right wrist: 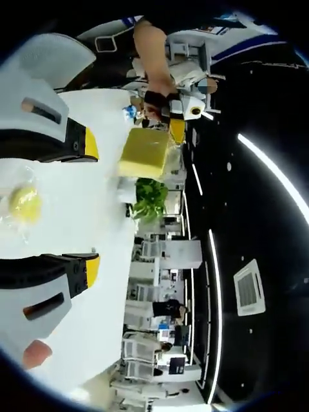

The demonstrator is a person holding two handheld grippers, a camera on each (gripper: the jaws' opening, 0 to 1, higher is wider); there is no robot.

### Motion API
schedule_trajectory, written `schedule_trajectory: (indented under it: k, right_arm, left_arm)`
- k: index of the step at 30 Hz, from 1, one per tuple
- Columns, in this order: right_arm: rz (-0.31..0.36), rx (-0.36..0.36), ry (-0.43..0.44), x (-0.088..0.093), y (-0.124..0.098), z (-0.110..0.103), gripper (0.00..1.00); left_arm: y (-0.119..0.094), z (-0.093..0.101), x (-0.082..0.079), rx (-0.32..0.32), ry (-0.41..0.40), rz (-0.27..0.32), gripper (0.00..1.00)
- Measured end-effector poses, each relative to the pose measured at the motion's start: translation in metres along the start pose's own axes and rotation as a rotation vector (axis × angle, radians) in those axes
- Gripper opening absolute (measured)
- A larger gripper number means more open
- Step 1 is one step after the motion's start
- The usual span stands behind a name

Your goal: Compare the silicone blocks by pressing each to a similar depth, holding the contact briefly, and releasing to observe deformation and rebound differences across the visible hardness samples.

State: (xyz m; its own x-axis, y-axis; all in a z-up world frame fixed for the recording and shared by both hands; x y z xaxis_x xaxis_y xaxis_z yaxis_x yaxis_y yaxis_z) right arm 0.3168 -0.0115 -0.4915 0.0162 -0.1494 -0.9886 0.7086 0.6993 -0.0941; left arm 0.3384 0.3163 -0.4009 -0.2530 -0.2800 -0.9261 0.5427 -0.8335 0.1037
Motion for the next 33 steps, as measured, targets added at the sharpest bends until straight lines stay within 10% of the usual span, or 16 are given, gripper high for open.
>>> schedule_trajectory:
  k: [20, 33]
  right_arm:
    - [-0.172, 0.141, 0.075, 0.07, -0.084, -0.029, 0.48]
    - [-0.236, 0.198, 0.119, 0.081, -0.121, -0.033, 0.47]
  left_arm:
    - [-0.01, -0.014, 0.008, -0.049, -0.034, 0.011, 0.0]
    - [-0.017, -0.025, 0.028, -0.08, -0.079, -0.028, 0.0]
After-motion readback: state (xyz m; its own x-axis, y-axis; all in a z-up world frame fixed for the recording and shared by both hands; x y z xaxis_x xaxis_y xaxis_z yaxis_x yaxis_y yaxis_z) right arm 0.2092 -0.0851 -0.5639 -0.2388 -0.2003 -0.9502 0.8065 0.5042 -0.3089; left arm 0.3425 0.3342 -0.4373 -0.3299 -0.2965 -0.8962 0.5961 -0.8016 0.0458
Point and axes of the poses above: the point that each gripper's makers call its tool centre point, and the gripper's own axes: y roughly forward along the fingers, z roughly to its right, x roughly out of its underside, the point moved 10 cm from there along -y, roughly backward along the fingers, and after that the axes turned 9 degrees about -y, right-handed, at the moved point
